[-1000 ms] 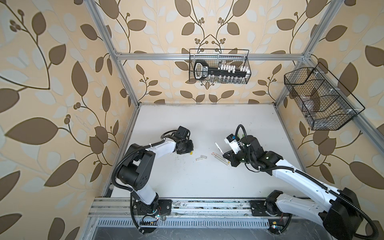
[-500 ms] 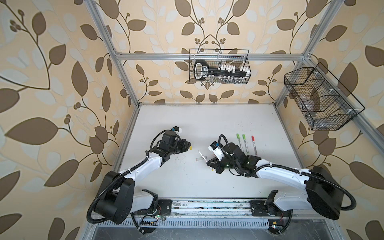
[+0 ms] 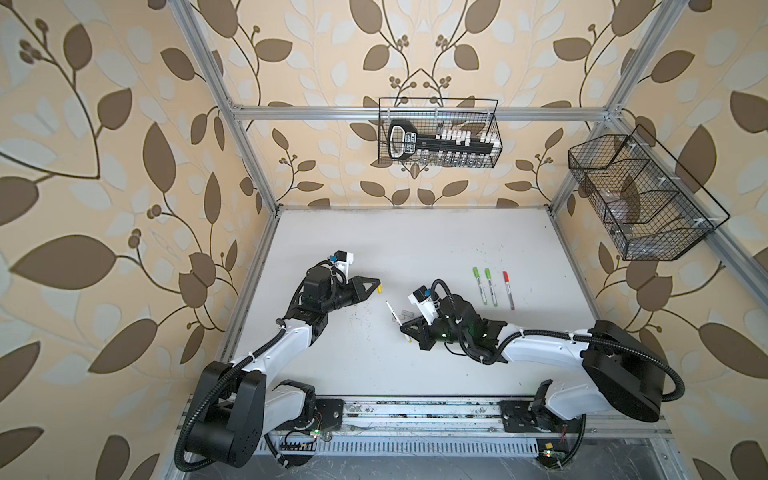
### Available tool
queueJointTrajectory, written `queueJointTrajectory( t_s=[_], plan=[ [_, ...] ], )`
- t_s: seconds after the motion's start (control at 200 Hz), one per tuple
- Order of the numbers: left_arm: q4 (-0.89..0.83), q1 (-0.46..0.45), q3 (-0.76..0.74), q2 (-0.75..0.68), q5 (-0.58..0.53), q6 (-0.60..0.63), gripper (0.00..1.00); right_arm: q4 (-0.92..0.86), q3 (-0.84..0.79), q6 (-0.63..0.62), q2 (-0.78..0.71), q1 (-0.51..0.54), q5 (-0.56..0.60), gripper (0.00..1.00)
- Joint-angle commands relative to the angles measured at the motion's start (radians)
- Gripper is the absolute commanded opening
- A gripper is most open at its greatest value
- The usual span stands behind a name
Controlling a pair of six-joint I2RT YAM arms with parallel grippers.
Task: Insert the pens into the pen caps
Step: 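Position the yellow cap above the marker tip with the left gripper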
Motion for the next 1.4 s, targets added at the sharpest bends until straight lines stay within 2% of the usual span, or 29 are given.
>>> queueJointTrajectory(
  t_s=[0.0,0.435,1.395],
  plan=[
    [0.118,0.005,-0.011,-0.031,0.078,-0.025,0.11,0.055,0.001,0.003,0.016,0.007,0.020,0.02],
    [0.146,0.005,-0.015,-0.023,0.109,-0.047,0.11,0.080,0.024,0.002,0.048,-0.008,0.016,0.02],
    [0.115,0.005,-0.018,-0.006,0.083,-0.028,0.11,0.086,0.058,-0.018,0.055,-0.024,-0.011,0.02]
  ],
)
